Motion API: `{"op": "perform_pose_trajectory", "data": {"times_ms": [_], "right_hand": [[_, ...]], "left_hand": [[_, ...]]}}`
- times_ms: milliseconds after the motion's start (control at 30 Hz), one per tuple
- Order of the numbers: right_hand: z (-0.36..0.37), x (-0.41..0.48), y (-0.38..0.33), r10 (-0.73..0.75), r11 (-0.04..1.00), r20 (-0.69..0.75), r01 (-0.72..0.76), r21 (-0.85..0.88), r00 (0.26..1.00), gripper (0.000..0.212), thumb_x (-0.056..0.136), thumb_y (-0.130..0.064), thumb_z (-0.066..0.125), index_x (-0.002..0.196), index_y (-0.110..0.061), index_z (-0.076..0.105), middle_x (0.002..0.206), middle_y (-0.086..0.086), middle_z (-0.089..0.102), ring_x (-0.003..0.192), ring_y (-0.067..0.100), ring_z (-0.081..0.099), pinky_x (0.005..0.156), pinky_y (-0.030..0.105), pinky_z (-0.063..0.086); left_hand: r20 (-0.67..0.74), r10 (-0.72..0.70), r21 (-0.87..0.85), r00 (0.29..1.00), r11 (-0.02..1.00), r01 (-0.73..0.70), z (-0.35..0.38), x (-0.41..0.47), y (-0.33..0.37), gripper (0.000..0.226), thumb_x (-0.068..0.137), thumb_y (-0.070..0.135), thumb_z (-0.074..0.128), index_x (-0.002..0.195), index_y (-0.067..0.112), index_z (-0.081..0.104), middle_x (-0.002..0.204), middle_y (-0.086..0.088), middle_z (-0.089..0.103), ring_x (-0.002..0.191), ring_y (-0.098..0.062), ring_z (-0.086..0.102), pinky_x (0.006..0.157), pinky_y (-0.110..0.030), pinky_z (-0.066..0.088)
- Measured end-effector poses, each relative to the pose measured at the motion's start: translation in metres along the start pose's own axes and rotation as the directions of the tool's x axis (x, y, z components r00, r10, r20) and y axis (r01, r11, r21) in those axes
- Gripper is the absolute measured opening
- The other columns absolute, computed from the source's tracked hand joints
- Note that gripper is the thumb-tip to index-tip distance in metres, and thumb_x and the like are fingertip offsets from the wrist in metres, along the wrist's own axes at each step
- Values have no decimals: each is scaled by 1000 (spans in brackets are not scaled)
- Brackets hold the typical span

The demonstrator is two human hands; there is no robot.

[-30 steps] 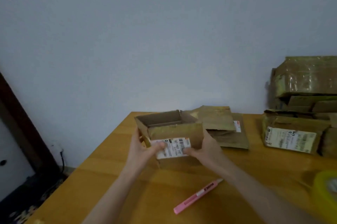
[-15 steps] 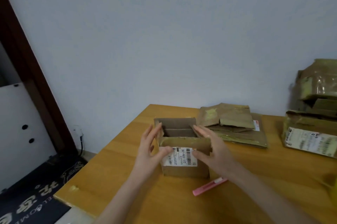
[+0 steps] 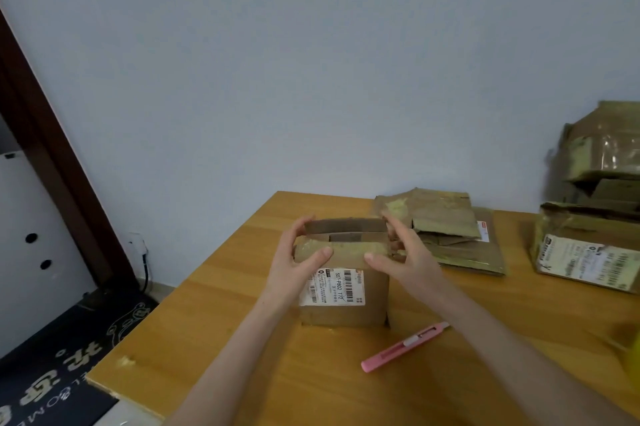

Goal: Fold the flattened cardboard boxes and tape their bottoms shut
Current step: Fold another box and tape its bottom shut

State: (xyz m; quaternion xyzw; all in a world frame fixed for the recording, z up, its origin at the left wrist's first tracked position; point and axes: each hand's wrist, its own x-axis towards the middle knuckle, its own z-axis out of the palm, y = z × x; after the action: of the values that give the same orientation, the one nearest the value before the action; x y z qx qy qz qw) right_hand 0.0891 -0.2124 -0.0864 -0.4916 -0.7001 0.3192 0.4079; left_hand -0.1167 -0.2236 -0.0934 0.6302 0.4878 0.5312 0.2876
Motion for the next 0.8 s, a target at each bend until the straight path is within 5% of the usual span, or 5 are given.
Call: {"op": "perform_pose_trajectory", "data": {"times_ms": [100,267,400,567,800], "right_hand": [[-1,3,-1,-57,986,11,58,-155,998,41,87,-43,58,125,-29,51,118,-8,42,108,11,46,80,20,40],[6,0,-4,-117,874,176,185,-450,977,96,67,-87,26,144,-30,32,153,-7,14,132,15,31,103,43,40],[6,0,-6,-99,789,209,205,-579,973,88,71,-78,24,147,-33,23,156,-7,7,135,18,30,104,41,39],[1,5,-8,-30,801,290,197,-565,956,74,87,-58,47,149,-32,16,156,-6,1,132,21,34,107,42,36],[-17,-10,-15,-49,800,200,159,-578,979,65,89,-49,52,146,-29,28,154,0,11,135,20,28,112,39,30]], "left_hand": [[-17,-1,67,1000,998,2,0,4,-7,40,67,53,68,101,32,61,109,9,55,101,-2,54,93,-34,47],[-2,-15,96,1000,995,15,8,4,-11,38,74,56,62,107,36,64,120,8,43,116,-5,45,93,-23,44],[11,-42,49,999,998,42,9,4,-14,20,92,32,55,110,34,65,130,14,43,125,-1,40,92,-15,41],[10,-107,-22,994,994,107,13,7,-12,30,100,27,42,124,38,57,130,10,55,120,-11,51,104,-39,41],[4,-305,-321,952,901,290,33,16,14,41,96,3,38,119,29,61,122,-1,61,82,-18,64,66,-30,51]]}}
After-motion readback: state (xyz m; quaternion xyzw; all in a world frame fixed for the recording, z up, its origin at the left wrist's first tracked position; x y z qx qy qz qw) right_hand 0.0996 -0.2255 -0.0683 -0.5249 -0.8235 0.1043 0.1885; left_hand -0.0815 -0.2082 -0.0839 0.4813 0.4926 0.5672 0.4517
